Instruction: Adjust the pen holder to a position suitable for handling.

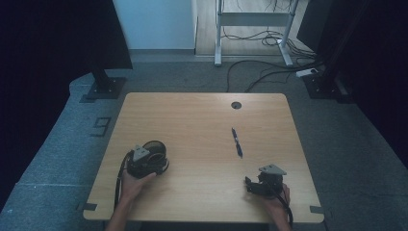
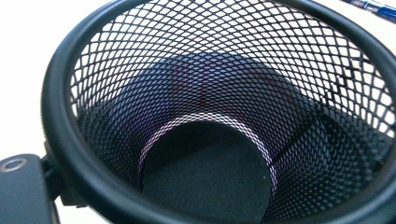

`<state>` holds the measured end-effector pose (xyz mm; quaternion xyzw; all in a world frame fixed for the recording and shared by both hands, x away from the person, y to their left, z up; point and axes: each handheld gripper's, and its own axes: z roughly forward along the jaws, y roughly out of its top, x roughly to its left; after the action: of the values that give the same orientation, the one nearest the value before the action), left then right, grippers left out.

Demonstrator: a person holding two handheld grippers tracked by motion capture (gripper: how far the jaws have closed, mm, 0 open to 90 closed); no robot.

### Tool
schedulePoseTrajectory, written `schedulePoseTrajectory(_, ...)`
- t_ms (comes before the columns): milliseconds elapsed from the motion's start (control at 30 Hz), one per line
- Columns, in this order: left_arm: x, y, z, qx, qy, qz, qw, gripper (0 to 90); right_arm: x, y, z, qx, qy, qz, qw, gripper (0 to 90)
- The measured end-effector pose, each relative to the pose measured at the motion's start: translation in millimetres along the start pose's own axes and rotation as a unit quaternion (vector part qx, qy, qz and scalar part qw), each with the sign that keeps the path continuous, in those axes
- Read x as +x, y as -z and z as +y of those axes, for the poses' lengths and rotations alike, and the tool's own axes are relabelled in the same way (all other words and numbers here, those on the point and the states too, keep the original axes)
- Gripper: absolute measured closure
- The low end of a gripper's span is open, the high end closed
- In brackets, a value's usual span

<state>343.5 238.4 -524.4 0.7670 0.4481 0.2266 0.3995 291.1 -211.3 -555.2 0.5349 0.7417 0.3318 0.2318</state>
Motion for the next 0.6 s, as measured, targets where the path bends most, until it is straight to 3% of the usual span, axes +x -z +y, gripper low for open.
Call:
schedulePoseTrajectory(300, -2.3, 1.8, -0.5, -0.005, -0.01, 0.001, 0.9999, 9.6, 0.4, -0.1, 0.3, 0.001, -0.006, -0.005, 1.0, 12.6)
schedulePoseTrajectory(600, -3.7, 12.9, 4.9, -0.029, 0.006, 0.003, 0.9995, 9.7, 0.4, -0.1, 0.2, 0.0, -0.006, -0.005, 1.0, 12.7)
